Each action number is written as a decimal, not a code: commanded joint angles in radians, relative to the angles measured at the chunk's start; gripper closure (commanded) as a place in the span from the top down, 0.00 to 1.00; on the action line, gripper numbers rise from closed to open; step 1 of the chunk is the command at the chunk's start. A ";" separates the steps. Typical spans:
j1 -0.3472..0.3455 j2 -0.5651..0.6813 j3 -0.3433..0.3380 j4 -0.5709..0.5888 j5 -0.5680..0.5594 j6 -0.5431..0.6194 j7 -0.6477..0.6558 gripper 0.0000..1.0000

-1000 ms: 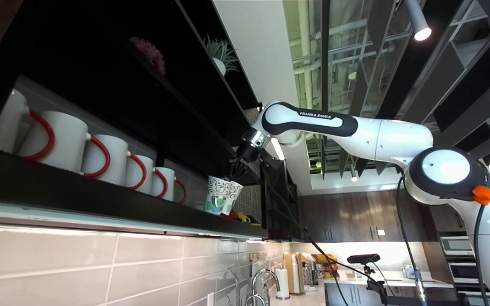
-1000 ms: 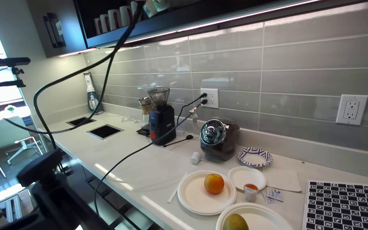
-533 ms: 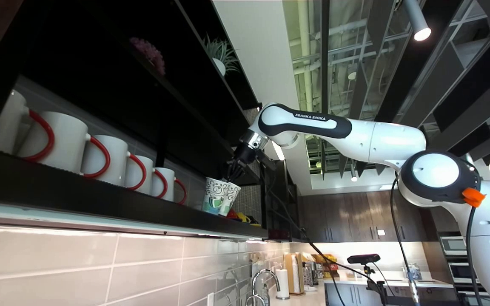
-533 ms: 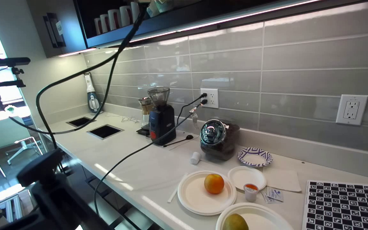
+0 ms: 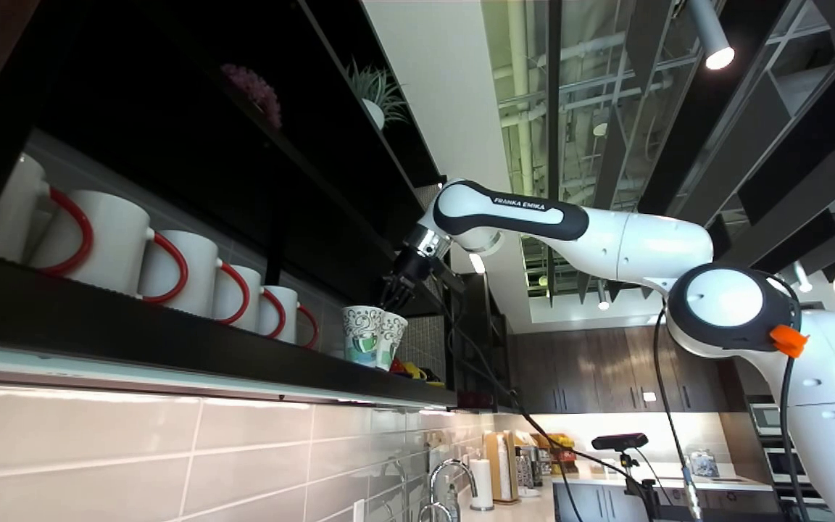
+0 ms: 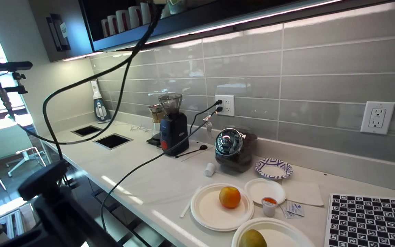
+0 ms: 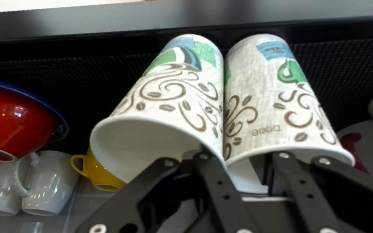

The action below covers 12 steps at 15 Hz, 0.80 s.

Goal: Put the paper cups in the cabinet

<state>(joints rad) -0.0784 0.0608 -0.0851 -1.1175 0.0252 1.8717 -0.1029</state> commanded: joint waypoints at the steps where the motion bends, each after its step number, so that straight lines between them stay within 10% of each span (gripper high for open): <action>1: -0.011 0.050 -0.007 0.071 0.024 -0.028 -0.024 0.67; 6: -0.014 0.067 -0.005 0.096 0.029 -0.013 -0.026 1.00; 12: -0.016 0.074 -0.007 0.104 0.014 -0.008 -0.038 1.00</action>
<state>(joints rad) -0.0850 0.1035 -0.0888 -1.0616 0.0252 1.8718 -0.1133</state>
